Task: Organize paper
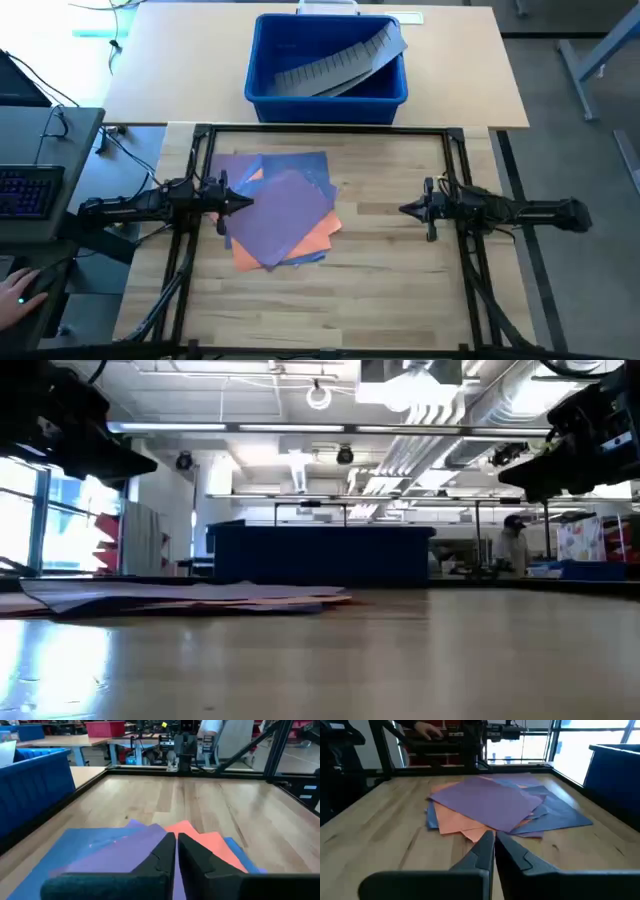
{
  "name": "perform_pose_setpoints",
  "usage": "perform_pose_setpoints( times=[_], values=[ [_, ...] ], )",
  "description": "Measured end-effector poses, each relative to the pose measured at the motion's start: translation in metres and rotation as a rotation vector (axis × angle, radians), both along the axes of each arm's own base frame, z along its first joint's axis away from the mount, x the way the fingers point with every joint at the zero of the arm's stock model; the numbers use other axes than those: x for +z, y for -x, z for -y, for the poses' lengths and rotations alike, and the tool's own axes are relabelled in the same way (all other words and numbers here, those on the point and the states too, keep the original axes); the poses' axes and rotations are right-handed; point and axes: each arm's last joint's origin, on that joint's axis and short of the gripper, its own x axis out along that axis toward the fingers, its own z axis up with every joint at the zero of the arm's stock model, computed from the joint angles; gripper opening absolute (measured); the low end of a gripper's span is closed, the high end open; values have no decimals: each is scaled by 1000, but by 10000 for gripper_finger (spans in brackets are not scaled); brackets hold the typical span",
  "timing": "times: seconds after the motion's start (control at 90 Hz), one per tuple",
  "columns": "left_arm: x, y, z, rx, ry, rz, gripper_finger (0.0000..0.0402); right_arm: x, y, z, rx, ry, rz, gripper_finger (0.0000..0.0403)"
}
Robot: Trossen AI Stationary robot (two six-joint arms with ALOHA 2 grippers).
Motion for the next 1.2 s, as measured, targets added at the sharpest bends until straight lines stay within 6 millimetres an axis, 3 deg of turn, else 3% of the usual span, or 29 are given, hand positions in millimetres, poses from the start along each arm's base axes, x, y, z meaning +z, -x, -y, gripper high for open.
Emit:
perform_pose_setpoints(
  times=[1.1, 1.2],
  values=[
    [2, 0, 0, 0, 0, 23, 0, 0, 0, 0, 0, 0, 0, 0],
    [10, -1, 1, -16, 177, 126, 0, 0, 0, 0, 0, 0, 0, 0]
  ],
)
